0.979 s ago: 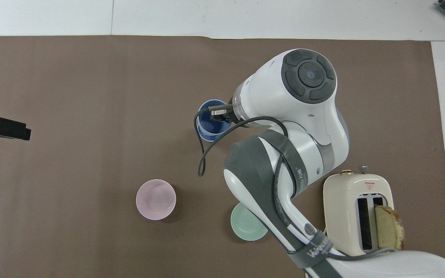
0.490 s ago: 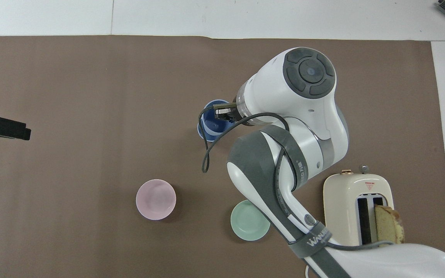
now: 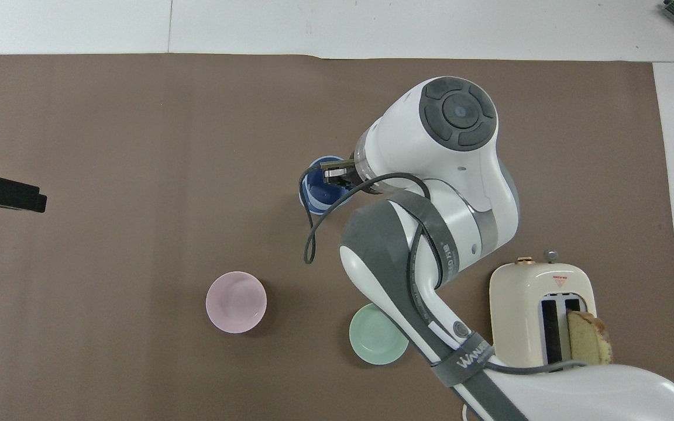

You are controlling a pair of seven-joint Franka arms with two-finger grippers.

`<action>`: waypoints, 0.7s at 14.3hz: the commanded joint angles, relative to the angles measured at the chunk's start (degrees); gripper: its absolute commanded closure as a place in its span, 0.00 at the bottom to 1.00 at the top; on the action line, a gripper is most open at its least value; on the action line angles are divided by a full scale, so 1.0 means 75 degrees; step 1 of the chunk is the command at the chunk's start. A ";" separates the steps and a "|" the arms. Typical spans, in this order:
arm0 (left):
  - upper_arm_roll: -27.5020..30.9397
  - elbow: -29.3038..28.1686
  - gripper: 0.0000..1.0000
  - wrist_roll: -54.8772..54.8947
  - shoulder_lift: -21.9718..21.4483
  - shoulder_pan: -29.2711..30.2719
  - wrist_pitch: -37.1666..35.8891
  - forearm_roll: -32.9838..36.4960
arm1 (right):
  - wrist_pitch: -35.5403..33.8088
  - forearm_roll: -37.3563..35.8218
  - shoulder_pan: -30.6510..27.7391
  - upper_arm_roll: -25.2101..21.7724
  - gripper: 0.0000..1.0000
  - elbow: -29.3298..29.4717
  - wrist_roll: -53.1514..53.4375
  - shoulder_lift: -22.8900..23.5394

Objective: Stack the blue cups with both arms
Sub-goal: 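Lower the held blue cup into the placed cup with the right gripper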

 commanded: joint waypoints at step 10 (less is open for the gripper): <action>-0.0033 0.0046 0.00 0.0019 -0.0051 0.0098 -0.0140 -0.0080 | 0.0398 -0.0083 -0.0004 0.0053 1.00 -0.0198 0.0100 0.0189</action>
